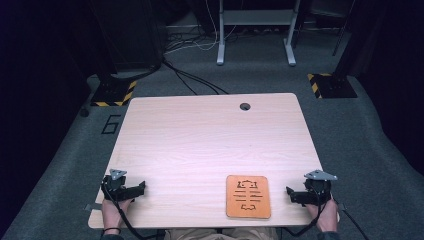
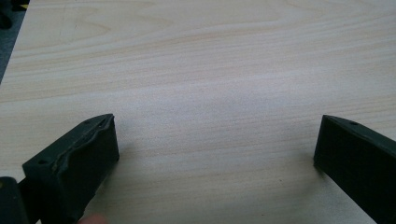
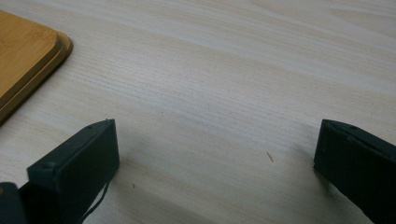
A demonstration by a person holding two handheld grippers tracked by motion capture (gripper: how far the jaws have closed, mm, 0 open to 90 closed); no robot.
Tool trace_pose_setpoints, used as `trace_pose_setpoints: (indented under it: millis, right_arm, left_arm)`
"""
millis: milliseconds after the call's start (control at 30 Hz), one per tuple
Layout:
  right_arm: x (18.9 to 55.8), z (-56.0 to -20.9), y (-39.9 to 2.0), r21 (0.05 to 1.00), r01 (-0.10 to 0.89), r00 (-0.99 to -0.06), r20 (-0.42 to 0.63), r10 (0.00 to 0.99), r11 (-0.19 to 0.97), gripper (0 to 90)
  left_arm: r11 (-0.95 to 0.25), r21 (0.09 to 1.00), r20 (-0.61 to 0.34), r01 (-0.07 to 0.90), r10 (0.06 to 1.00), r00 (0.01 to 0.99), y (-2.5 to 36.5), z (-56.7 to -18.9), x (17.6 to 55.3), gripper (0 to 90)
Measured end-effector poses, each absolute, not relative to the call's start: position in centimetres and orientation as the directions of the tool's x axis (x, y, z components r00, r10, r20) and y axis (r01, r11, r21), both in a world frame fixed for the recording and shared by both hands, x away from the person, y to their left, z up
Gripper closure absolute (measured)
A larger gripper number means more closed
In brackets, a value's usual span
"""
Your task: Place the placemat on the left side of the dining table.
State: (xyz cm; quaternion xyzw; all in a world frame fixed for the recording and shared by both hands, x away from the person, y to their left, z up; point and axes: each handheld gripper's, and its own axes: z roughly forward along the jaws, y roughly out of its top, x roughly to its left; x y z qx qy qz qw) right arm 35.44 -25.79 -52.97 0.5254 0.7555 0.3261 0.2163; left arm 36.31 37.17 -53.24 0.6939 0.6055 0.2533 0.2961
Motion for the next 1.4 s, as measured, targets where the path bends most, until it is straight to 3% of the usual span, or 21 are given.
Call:
trace_pose_setpoints:
  millis: [233,567,1400]
  right_arm:
    - [35.4,-53.0,-25.8,0.721,0.653,-0.354,0.018,0.935,0.233,0.0]
    - [35.2,-52.2,-25.5,0.722,0.669,-0.353,0.098,0.93,0.178,0.0]
    - [34.7,-51.0,-21.5,0.721,0.667,-0.46,0.201,0.865,0.187,0.3]
  left_arm:
    - [-0.094,0.719,-0.005,0.688,0.99,0.14,37.2,-53.2,36.3,0.0]
    - [-0.094,0.72,-0.004,0.688,0.99,0.14,37.2,-53.2,36.4,0.0]
    - [-0.091,0.721,-0.005,0.687,0.991,0.136,37.2,-53.2,36.4,0.0]
